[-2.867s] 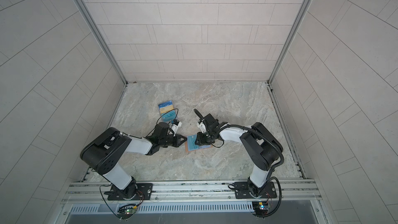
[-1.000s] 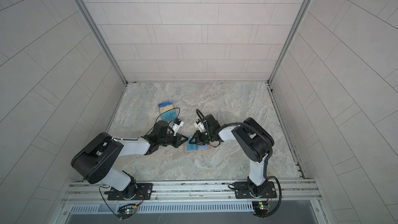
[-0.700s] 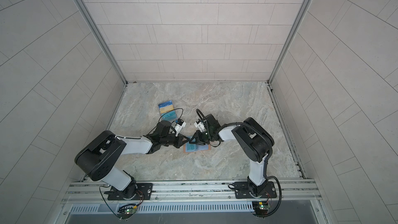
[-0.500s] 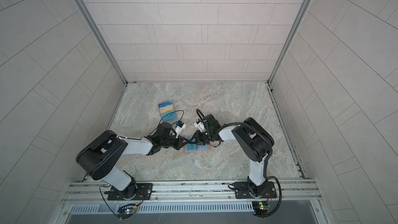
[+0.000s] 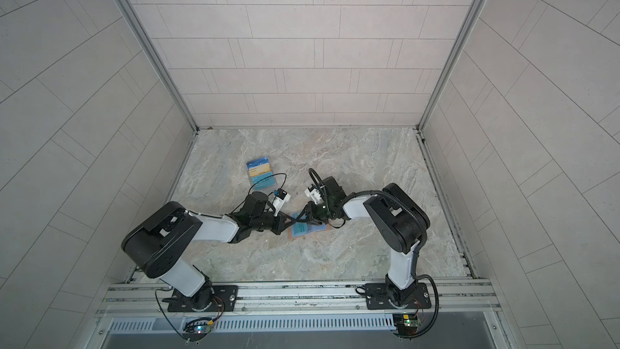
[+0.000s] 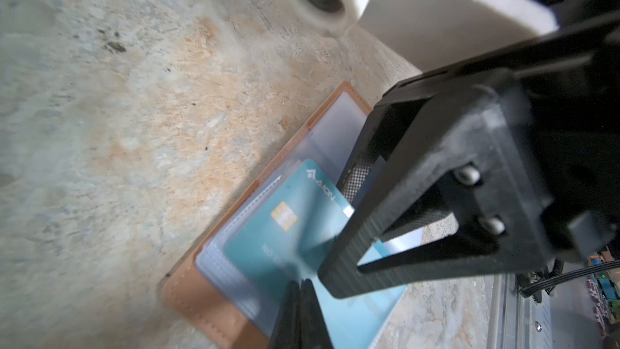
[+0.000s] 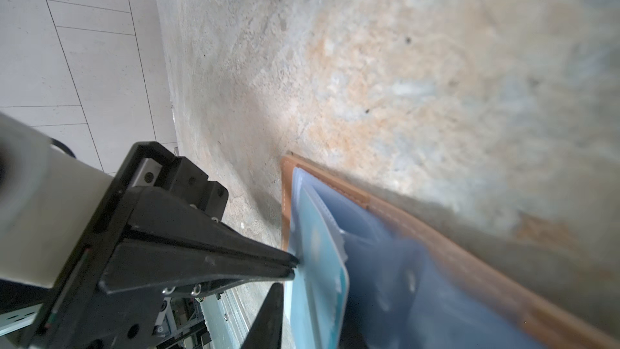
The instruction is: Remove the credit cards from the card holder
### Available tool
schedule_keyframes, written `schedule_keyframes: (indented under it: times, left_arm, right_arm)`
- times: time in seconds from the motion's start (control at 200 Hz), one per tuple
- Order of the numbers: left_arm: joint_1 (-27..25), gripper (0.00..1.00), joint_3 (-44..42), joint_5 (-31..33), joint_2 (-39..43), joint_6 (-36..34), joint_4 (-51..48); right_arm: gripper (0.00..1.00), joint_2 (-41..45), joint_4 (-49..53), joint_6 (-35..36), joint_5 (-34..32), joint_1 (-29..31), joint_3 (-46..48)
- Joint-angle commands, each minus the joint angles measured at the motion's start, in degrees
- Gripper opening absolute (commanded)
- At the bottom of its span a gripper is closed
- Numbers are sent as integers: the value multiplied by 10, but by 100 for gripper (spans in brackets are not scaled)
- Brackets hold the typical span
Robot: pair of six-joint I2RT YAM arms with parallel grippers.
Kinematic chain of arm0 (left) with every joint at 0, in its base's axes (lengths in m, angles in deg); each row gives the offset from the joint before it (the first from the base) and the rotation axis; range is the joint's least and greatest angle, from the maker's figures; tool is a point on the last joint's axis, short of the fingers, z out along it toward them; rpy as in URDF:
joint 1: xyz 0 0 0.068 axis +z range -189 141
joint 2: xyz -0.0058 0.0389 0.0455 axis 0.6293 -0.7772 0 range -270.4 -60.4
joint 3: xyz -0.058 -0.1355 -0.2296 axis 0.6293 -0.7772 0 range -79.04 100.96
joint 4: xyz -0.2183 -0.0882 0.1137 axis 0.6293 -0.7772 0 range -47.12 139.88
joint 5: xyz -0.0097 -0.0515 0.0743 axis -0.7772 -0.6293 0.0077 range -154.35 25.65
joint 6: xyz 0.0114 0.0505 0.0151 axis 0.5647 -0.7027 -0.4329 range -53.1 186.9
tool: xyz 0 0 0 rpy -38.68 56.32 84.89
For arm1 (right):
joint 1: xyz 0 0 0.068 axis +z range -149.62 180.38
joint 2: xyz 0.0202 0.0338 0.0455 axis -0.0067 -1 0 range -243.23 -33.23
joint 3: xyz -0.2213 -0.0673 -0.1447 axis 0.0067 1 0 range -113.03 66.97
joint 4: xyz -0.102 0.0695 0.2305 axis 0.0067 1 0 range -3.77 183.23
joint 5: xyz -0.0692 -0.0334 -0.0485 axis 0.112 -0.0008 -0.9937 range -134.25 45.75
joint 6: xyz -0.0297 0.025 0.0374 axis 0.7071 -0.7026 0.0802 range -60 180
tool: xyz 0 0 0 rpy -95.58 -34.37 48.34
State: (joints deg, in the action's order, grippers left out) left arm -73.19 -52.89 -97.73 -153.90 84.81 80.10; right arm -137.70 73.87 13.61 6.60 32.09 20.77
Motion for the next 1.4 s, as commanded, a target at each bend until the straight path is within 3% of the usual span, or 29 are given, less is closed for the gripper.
schedule_keyframes:
  times: [0.0,0.986,1.397]
  left_arm:
    - [-5,0,-19,12,-26,-13,-47]
    - [-6,0,-11,16,-36,-18,-63]
    - [-6,0,-6,17,-35,-23,-73]
  right_arm:
    - [24,28,-18,-8,8,-6,4]
    - [20,50,-9,13,35,-60,37]
    - [11,57,-8,15,41,-72,41]
